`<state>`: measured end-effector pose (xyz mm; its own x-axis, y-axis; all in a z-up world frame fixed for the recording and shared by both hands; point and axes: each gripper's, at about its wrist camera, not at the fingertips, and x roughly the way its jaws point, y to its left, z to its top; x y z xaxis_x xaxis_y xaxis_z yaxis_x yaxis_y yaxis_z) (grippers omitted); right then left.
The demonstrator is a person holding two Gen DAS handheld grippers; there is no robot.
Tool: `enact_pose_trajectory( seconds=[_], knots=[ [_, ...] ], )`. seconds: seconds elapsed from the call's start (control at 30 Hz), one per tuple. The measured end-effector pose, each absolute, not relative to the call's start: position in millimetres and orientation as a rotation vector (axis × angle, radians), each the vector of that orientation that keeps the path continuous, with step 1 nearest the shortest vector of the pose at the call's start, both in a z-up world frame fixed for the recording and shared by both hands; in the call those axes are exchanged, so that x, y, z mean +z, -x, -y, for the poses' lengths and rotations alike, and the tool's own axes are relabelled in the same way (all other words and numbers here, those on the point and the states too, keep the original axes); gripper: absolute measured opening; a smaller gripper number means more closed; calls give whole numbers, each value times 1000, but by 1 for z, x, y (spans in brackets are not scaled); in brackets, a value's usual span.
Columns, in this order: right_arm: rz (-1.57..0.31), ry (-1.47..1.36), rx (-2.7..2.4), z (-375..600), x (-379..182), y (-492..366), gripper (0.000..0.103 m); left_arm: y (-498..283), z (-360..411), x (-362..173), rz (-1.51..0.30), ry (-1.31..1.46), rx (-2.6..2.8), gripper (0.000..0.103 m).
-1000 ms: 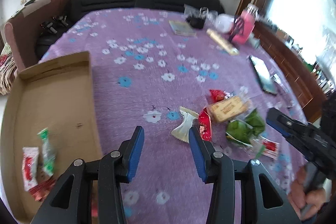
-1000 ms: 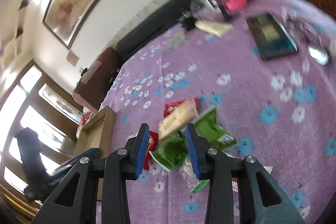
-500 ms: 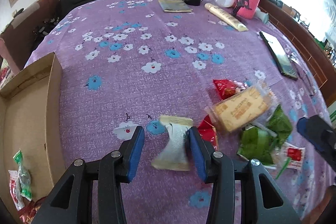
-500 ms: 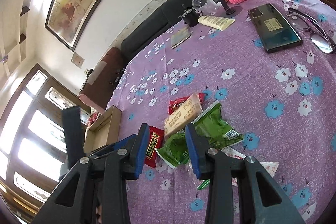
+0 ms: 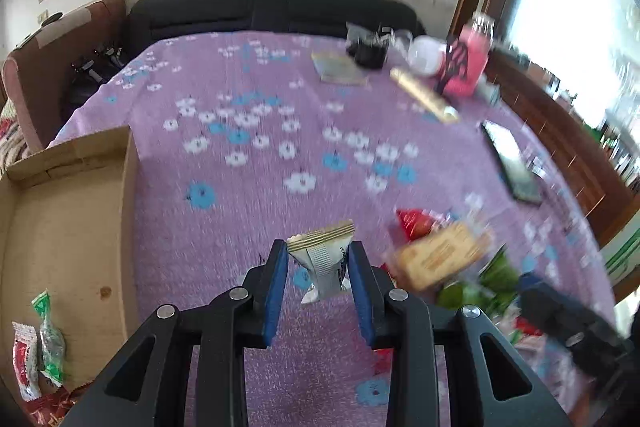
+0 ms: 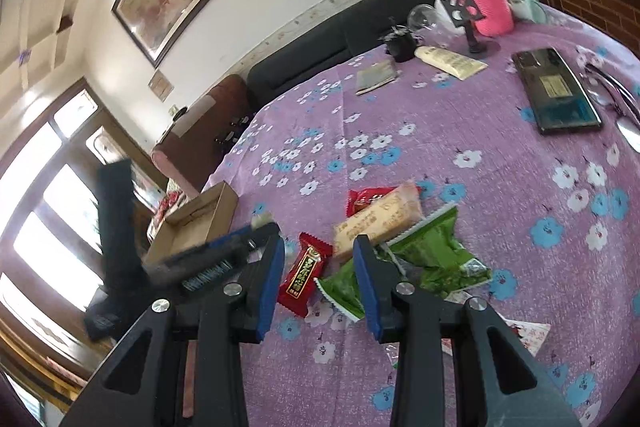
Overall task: Organize snacks
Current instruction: 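Move both grippers back to the pile and grasp a white wrapper with the left, then grasp the red packet with black label with the right gripper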
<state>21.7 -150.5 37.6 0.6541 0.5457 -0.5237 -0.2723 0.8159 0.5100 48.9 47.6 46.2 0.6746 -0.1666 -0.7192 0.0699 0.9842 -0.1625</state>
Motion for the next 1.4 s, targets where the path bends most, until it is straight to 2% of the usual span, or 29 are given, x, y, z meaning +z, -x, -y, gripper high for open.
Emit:
enact_pose_trajectory(
  seconds=[0.2, 0.57, 0.83, 0.93, 0.97, 1.4],
  knots=[
    [-774, -370, 514, 131, 35, -19, 34, -49, -62, 53, -810, 170, -144, 32],
    [-1015, -372, 469, 97, 20, -48, 34, -42, -67, 58, -793, 203, -148, 32],
    [-1072, -308, 420, 78, 1, -70, 34, -44, -68, 55, -799, 201, -135, 32],
    [-1039, -249, 427, 73, 2, -67, 30, -44, -67, 54, -801, 198, -131, 32],
    [-1018, -229, 440, 72, 2, -64, 19, -44, -67, 54, -801, 197, -129, 32],
    [-786, -278, 451, 99, 34, -47, 19, -41, -58, 53, -784, 171, -143, 32]
  ],
)
